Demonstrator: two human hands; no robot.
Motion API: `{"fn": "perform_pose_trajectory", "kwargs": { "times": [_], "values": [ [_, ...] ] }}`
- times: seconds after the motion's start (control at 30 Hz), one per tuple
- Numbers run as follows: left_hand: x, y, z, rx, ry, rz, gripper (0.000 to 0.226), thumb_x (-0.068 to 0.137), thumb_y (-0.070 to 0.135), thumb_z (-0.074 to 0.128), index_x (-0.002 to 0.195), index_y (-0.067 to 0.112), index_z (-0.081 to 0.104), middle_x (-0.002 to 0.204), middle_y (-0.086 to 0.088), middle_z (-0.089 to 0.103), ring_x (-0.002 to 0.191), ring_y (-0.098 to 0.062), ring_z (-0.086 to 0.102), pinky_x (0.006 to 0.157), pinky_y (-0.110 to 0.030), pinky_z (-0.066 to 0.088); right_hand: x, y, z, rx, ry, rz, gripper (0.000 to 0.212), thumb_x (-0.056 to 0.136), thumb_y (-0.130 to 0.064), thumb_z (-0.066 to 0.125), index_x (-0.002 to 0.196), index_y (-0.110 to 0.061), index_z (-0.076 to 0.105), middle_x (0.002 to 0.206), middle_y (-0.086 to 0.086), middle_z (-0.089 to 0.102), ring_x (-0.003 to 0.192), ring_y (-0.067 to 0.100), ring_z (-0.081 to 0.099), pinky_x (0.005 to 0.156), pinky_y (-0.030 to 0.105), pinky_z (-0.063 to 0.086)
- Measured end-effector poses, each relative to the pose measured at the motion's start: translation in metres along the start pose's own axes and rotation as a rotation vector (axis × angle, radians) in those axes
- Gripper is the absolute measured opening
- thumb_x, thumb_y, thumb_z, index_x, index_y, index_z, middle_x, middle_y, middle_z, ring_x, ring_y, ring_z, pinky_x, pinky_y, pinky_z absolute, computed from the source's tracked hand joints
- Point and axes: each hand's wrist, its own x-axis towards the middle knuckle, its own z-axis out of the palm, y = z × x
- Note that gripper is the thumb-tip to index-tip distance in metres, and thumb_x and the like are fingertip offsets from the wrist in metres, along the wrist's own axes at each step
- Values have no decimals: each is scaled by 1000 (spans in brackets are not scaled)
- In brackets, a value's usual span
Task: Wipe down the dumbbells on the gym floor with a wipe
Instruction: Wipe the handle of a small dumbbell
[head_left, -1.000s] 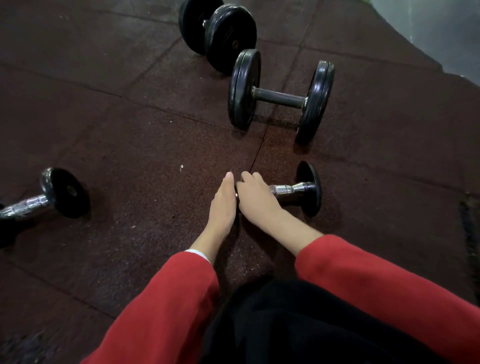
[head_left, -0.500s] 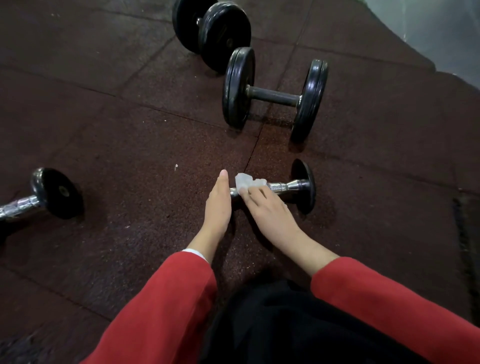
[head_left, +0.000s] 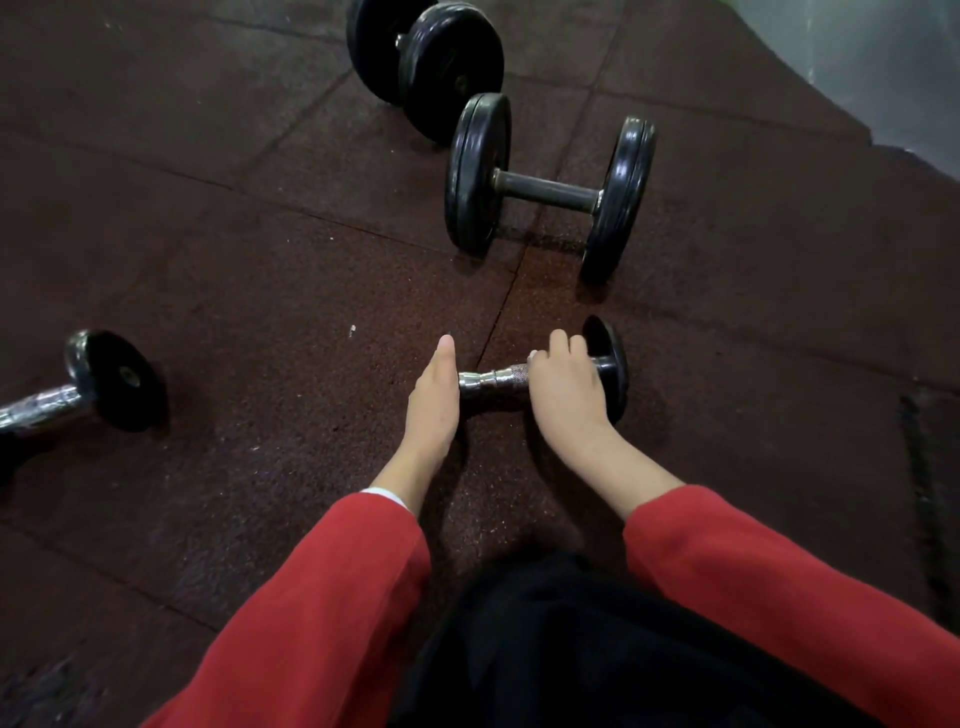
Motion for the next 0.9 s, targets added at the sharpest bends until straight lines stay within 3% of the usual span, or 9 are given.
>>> {"fn": "perform_pose_trajectory", "kwargs": {
  "times": [0.1, 0.17, 0.23, 0.3, 0.37, 0.5, 0.7, 0.8, 0.9],
  "values": [
    [1, -1, 0, 7, 5, -3, 59, 98, 48, 21, 137, 10, 44, 142, -12, 45, 133, -24, 38, 114, -35, 24, -4, 6, 1, -44, 25, -2, 41, 81, 1, 28, 94, -1, 67, 94, 12, 60, 89, 27, 58, 71, 30, 49],
    [1, -1, 1, -8, 18, -1, 59, 98, 48, 22, 137, 9, 44, 142, -12, 45, 133, -24, 38, 114, -35, 24, -12, 5, 2, -129, 13, 4, 43, 72, -1, 31, 87, -1, 71, 76, 6, 61, 68, 19, 60, 58, 23, 49],
    [-1, -1, 4, -38, 41, 3, 58, 98, 47, 22, 137, 9, 44, 142, -12, 45, 133, -23, 38, 114, -34, 24, -20, 3, 11, -182, -47, -14, 43, 71, -1, 35, 92, 4, 71, 72, 4, 60, 65, 17, 59, 58, 22, 50],
    [-2, -1, 6, -64, 55, -3, 58, 99, 46, 22, 137, 9, 43, 143, -11, 44, 134, -22, 38, 114, -33, 23, -17, 2, 9, -194, -67, 0, 43, 68, -2, 32, 79, 4, 73, 70, 7, 62, 63, 19, 60, 55, 24, 50],
    [-4, -1, 7, -72, 54, -10, 57, 98, 47, 23, 138, 10, 42, 143, -11, 43, 134, -22, 37, 114, -33, 23, -10, 1, -1, -242, -62, 41, 45, 69, -3, 30, 71, -4, 75, 79, 7, 65, 72, 20, 62, 58, 24, 49],
    [-2, 1, 3, -38, 37, -20, 58, 98, 48, 23, 137, 10, 44, 142, -12, 45, 133, -24, 39, 113, -34, 25, 3, 0, 1, -293, -111, 44, 35, 95, -2, 31, 120, -2, 56, 120, 14, 46, 114, 29, 44, 93, 30, 40],
    [2, 1, 2, -33, 26, -23, 60, 98, 49, 23, 134, 8, 47, 138, -14, 49, 129, -25, 42, 112, -35, 27, -12, -2, 9, -452, -114, -20, 37, 95, -5, 30, 124, 4, 52, 115, 15, 48, 106, 27, 48, 88, 29, 41],
    [2, 0, 2, -41, 33, -32, 60, 98, 49, 23, 136, 8, 45, 140, -13, 47, 131, -25, 41, 113, -34, 26, -6, 4, 11, -360, -78, -32, 38, 93, -3, 29, 121, 0, 55, 117, 14, 48, 109, 28, 48, 89, 29, 41],
    [1, -2, 3, -45, 31, -26, 60, 97, 50, 23, 136, 10, 46, 140, -12, 48, 131, -25, 41, 114, -37, 25, -2, 4, 7, -281, -10, -98, 48, 80, 2, 26, 98, -4, 70, 105, 12, 58, 102, 27, 56, 84, 28, 46]
  ]
}}
